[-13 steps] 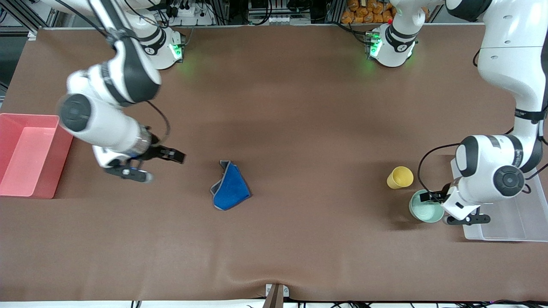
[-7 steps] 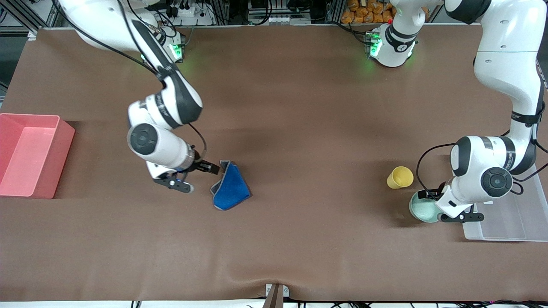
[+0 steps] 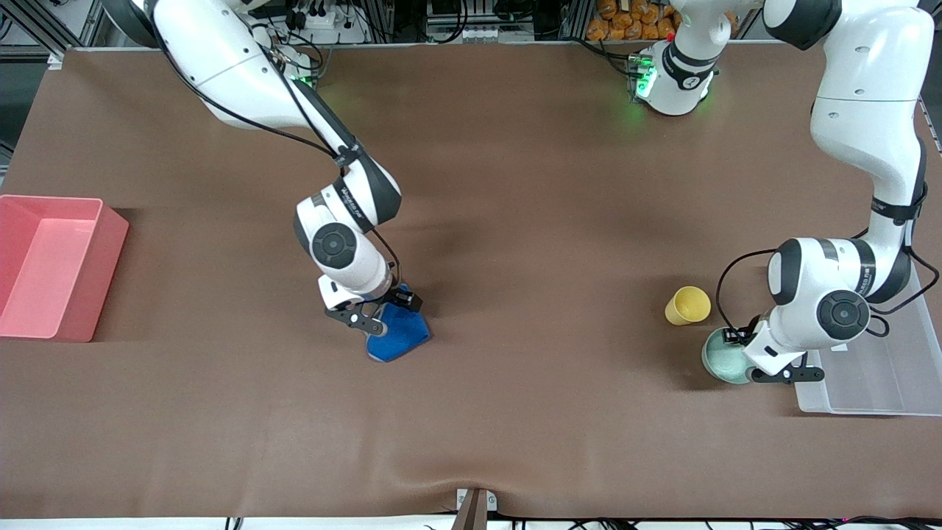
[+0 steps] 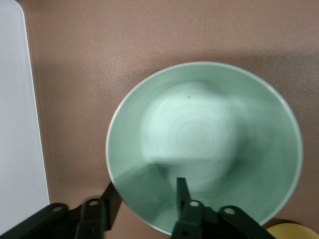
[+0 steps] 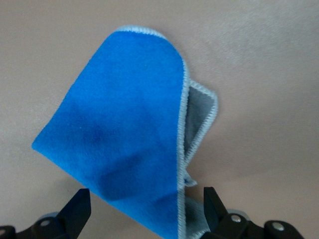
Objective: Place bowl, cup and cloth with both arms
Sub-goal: 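Grasp the blue cloth with the right gripper while the left gripper grasps the bowl, then carry the cloth into the pink bin while the left gripper places the bowl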
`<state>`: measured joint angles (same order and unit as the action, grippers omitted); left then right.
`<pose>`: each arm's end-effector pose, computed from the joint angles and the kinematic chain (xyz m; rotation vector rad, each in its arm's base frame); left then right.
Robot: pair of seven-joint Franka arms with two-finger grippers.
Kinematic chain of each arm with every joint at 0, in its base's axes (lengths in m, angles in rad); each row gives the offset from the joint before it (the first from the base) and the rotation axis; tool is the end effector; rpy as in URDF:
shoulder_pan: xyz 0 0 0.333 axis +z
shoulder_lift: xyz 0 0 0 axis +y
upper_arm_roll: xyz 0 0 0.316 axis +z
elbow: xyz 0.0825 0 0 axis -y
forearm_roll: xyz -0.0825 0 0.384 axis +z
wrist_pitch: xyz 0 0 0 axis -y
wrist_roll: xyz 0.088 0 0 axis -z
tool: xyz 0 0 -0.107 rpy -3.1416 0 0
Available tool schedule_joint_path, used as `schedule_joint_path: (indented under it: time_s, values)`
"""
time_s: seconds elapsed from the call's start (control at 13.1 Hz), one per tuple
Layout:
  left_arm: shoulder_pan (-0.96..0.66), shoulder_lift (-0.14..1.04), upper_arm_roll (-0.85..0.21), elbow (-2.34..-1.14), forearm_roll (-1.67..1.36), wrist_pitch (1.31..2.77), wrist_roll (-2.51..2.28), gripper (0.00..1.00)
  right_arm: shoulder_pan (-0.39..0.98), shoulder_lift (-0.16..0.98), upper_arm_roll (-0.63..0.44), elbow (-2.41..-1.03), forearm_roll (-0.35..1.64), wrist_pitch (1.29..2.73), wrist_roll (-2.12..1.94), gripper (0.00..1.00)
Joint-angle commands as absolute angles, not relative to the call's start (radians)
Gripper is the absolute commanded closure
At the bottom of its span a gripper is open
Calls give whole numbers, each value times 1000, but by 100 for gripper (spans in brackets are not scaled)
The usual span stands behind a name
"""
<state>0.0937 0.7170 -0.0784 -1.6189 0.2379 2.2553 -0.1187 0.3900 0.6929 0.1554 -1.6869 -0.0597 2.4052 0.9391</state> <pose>0.6834 0.0231 0.1982 -3.0100 0.0098 0.1042 0.5887 0.3437 0.2024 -3.0183 0.5916 0.0208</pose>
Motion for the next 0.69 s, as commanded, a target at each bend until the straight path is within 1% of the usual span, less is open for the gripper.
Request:
schedule_joint_path:
  time_s: [0.0, 0.08, 0.15, 0.23, 0.3, 0.38, 0.46, 0.61]
  values:
    - [95, 727, -78, -1618, 296, 2296, -141, 83, 403, 741, 146, -1652, -87, 2445, 982, 0]
    - [94, 727, -78, -1617, 298, 2299, -141, 99, 411, 756, 146, -1654, -89, 2479, 982, 1]
    - [94, 727, -78, -1615, 301, 2301, -140, 100, 416, 767, 146, -1654, -89, 2500, 982, 26]
    - [94, 727, -78, -1611, 314, 2301, -141, 100, 401, 765, 147, -1651, -77, 2499, 980, 58]
    - [94, 727, -78, -1606, 336, 2302, -140, 100, 391, 762, 147, -1643, -74, 2491, 977, 86]
    - [95, 724, -78, -1602, 351, 2307, -138, 100, 390, 756, 147, -1641, -74, 2485, 976, 100]
    - [95, 719, -78, -1588, 354, 2309, -135, 100, 387, 752, 149, -1628, -74, 2456, 973, 100]
    - [106, 698, -80, -1583, 354, 2309, -121, 100, 380, 750, 149, -1542, -74, 2290, 976, 100]
